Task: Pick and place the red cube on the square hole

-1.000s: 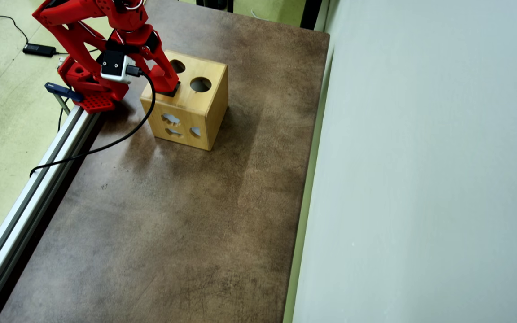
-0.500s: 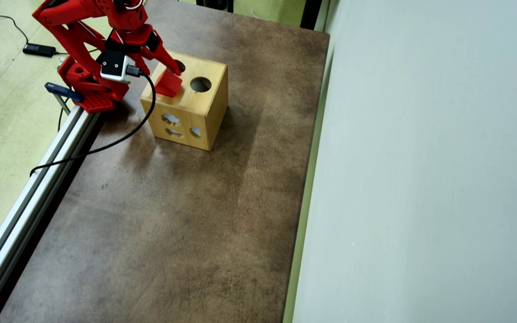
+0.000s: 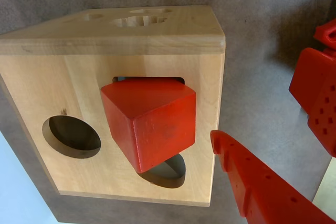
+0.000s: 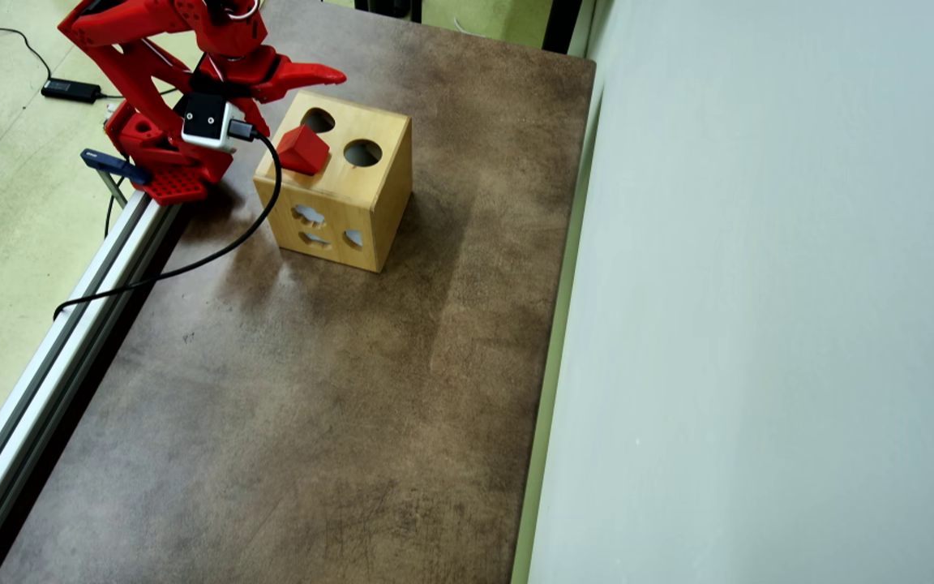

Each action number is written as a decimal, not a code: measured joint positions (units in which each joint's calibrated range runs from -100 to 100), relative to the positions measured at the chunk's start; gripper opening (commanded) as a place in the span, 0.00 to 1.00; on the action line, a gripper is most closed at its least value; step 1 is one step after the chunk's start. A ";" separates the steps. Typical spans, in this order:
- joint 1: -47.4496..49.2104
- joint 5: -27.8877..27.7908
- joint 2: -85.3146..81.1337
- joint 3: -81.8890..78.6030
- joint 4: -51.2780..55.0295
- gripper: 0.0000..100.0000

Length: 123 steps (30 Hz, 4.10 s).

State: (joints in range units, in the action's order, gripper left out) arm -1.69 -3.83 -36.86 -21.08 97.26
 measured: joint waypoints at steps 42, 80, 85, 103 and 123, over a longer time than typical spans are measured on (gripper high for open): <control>2.95 0.00 -25.51 -12.19 -13.56 0.89; 3.16 0.05 -58.64 9.57 -13.40 0.25; 3.16 0.05 -58.64 9.57 -13.32 0.11; 3.23 0.00 -58.64 9.39 0.08 0.02; 3.23 0.00 -58.64 9.39 0.08 0.02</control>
State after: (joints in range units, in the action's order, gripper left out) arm 1.55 -3.83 -95.51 -11.69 97.34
